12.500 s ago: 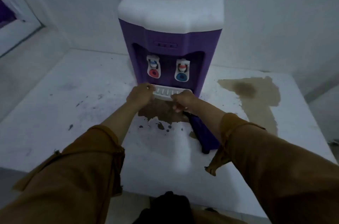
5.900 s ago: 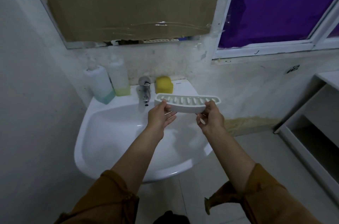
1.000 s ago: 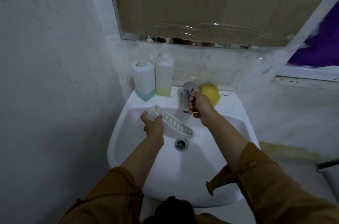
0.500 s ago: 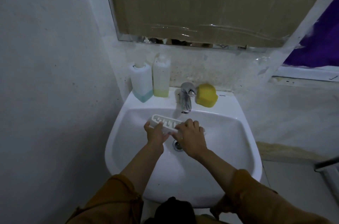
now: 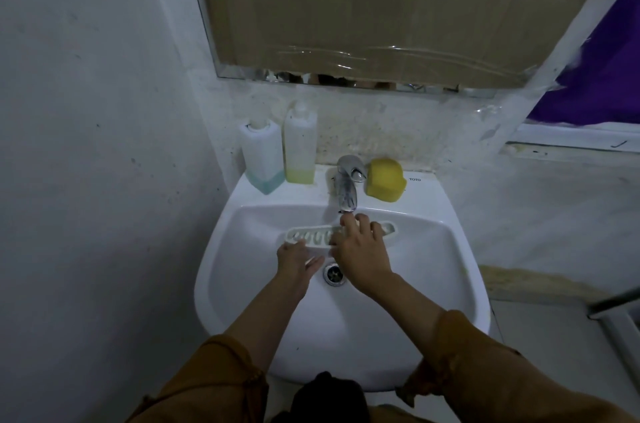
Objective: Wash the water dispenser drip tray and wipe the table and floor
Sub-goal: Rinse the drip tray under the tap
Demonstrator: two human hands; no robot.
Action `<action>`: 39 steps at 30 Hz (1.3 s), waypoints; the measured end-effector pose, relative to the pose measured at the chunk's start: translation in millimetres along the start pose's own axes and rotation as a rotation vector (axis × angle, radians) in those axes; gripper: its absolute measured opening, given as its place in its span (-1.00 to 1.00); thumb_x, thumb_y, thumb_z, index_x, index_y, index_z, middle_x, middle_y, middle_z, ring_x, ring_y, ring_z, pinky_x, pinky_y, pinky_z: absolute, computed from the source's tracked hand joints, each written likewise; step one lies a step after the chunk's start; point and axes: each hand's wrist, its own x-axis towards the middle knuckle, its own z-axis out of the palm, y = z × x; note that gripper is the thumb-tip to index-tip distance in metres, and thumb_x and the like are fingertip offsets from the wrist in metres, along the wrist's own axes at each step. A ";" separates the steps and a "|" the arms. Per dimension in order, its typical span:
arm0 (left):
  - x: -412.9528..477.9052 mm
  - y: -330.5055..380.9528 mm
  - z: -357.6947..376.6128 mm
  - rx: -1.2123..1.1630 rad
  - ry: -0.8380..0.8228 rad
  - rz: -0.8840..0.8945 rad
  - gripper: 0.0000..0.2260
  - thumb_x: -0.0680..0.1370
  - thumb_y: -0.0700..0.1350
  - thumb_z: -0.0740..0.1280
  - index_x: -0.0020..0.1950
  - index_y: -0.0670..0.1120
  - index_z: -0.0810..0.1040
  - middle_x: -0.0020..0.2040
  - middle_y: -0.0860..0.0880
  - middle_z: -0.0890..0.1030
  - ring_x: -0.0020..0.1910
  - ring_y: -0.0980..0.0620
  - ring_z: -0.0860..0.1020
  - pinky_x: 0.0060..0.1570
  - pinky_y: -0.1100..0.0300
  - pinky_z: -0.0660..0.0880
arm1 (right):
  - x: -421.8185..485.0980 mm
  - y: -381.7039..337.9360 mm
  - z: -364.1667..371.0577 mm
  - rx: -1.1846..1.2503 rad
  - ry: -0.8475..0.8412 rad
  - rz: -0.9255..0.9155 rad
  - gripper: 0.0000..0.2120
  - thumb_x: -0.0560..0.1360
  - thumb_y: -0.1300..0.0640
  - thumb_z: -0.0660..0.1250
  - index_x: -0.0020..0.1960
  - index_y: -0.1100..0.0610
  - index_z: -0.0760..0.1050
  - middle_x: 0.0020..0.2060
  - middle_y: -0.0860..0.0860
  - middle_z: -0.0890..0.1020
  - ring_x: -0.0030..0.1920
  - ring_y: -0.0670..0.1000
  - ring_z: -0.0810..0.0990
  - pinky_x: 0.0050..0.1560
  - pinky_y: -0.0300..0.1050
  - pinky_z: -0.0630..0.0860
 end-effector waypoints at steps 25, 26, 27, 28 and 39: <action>10.1 6.6 4.4 0.133 -0.001 0.057 -0.64 0.65 -0.25 0.07 0.46 -0.13 0.25 0.22 -0.26 0.47 0.06 -0.23 0.52 0.08 -0.07 0.49 | -18.7 39.3 13.7 1.366 0.161 0.865 -0.70 0.55 -0.01 0.26 0.20 0.12 0.35 0.07 0.13 0.56 -0.02 0.07 0.57 -0.03 -0.09 0.51; 9.2 3.1 3.8 0.142 -0.011 0.047 -0.66 0.65 -0.25 0.05 0.43 -0.16 0.29 0.26 -0.26 0.47 0.06 -0.22 0.52 0.06 -0.06 0.49 | -18.4 39.0 12.2 1.368 0.192 0.860 -0.71 0.55 0.00 0.27 0.19 0.10 0.35 0.03 0.10 0.58 -0.06 0.04 0.57 -0.09 -0.15 0.49; 8.8 0.4 3.6 0.150 -0.023 0.041 -0.69 0.64 -0.25 0.04 0.39 -0.18 0.32 0.24 -0.26 0.48 0.01 -0.19 0.53 0.04 -0.05 0.49 | -17.7 38.4 11.1 1.359 0.224 0.857 -0.72 0.54 0.02 0.28 0.19 0.10 0.35 0.01 0.07 0.57 -0.08 0.00 0.56 -0.12 -0.20 0.47; 8.3 -1.7 3.8 0.161 -0.033 0.030 -0.70 0.64 -0.26 0.02 0.34 -0.19 0.35 0.18 -0.26 0.51 -0.08 -0.16 0.55 0.01 -0.03 0.48 | -17.4 37.7 10.2 1.349 0.253 0.853 -0.72 0.54 0.03 0.29 0.20 0.09 0.36 0.00 0.04 0.56 -0.09 -0.04 0.54 -0.13 -0.23 0.45; 7.9 -9.7 5.9 0.196 -0.050 -0.178 -0.67 0.63 -0.36 0.02 0.40 -0.33 0.29 0.35 -0.37 0.38 0.35 -0.29 0.38 0.30 -0.09 0.36 | -18.9 40.3 2.3 1.261 0.418 0.808 -0.71 0.52 0.08 0.32 0.21 0.08 0.41 -0.07 -0.11 0.53 -0.11 -0.18 0.52 -0.18 -0.43 0.41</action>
